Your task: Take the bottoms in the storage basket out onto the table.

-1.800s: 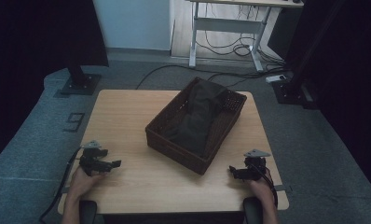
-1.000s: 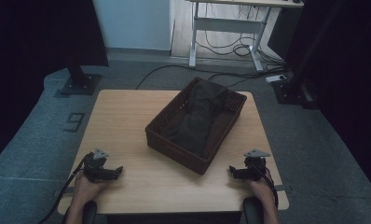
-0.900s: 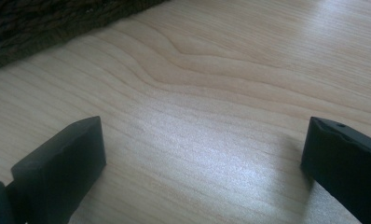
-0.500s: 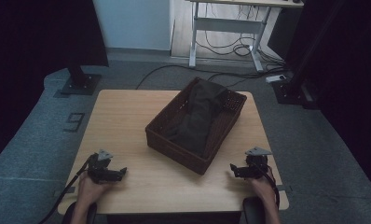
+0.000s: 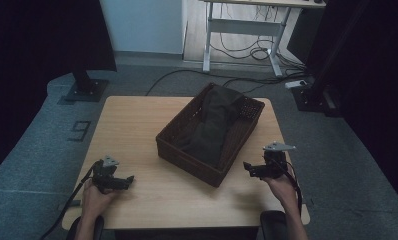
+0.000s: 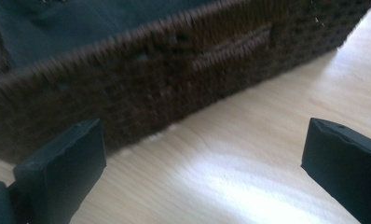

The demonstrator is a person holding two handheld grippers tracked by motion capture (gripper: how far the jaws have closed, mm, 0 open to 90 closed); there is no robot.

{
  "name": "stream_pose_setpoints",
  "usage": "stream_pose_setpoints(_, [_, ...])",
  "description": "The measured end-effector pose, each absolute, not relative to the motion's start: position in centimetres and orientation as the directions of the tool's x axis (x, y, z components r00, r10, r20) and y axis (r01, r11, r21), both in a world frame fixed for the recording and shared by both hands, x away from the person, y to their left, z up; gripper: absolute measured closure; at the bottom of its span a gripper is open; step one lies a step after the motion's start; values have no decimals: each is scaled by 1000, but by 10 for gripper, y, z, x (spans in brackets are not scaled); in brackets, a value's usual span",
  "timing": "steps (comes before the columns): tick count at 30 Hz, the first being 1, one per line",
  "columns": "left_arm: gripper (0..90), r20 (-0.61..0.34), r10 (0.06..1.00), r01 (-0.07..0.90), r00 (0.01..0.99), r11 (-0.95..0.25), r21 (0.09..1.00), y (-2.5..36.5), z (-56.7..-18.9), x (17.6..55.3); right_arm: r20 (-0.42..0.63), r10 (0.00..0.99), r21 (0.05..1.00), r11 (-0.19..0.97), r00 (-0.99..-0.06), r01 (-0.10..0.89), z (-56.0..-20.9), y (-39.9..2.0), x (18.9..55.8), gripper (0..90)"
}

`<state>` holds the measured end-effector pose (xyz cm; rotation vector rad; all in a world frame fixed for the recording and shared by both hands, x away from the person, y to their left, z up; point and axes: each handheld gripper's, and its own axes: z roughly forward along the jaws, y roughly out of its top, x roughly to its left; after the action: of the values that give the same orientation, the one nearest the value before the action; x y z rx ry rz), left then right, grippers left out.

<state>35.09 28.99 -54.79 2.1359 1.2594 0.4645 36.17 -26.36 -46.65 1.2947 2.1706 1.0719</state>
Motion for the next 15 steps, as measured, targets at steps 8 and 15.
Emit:
stream_pose_setpoints(8, [0, -7, 872, 659, 489, -365, 658, 290, -548, 351, 62, 868, 778, 268, -493, 568, -448, -244, 377, 0])
stream_pose_setpoints(15, [0, -7, 869, 656, 495, -369, 659, 290, -548, 351, 55, 866, 770, 280, -497, 574, -444, -223, 388, 0])
